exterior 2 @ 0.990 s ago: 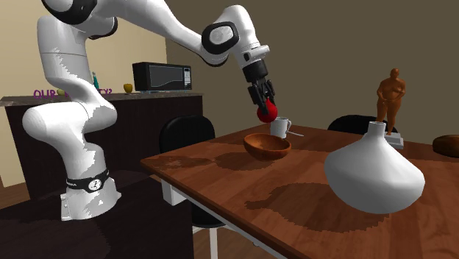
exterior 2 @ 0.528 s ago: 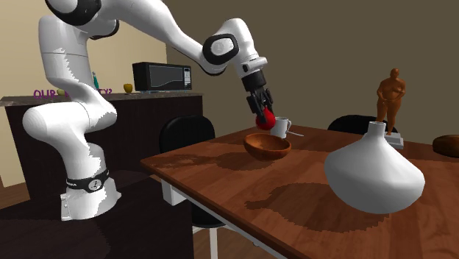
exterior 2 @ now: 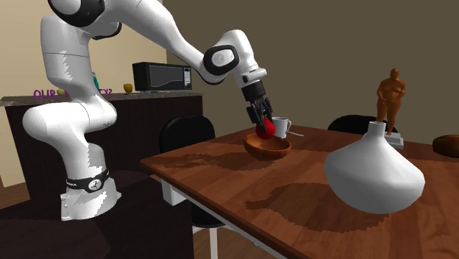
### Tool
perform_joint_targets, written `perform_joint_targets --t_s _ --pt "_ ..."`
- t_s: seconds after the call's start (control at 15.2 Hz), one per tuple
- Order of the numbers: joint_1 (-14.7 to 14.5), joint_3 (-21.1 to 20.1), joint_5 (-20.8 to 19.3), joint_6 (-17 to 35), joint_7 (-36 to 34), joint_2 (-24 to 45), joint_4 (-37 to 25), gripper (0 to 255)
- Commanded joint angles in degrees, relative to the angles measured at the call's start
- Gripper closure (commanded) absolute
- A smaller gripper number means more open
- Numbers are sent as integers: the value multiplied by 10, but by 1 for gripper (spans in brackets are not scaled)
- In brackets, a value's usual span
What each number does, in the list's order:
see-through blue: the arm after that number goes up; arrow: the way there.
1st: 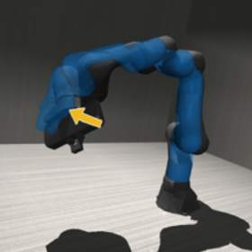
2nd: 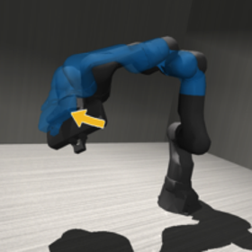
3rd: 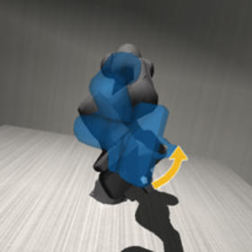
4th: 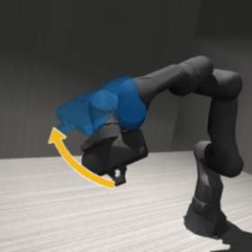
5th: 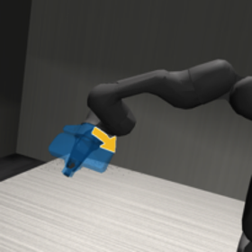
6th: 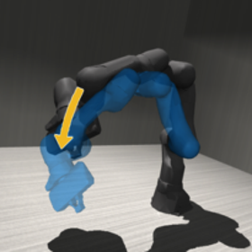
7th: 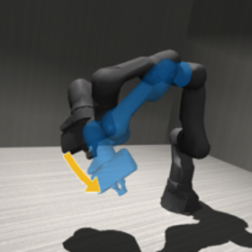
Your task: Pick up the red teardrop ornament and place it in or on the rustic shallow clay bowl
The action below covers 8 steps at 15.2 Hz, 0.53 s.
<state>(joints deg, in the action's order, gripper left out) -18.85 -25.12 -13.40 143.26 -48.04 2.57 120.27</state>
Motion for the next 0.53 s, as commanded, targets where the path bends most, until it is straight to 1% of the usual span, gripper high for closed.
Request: perform_joint_targets --t_s 0.0,0.26,0.33,0.46 --pt "0 0 -1 2 -1 1 1 255" --pt "0 0 -1 2 -1 1 1 255" --pt "0 0 -1 2 -1 1 1 0" --pt "0 0 -1 2 -1 1 1 0"
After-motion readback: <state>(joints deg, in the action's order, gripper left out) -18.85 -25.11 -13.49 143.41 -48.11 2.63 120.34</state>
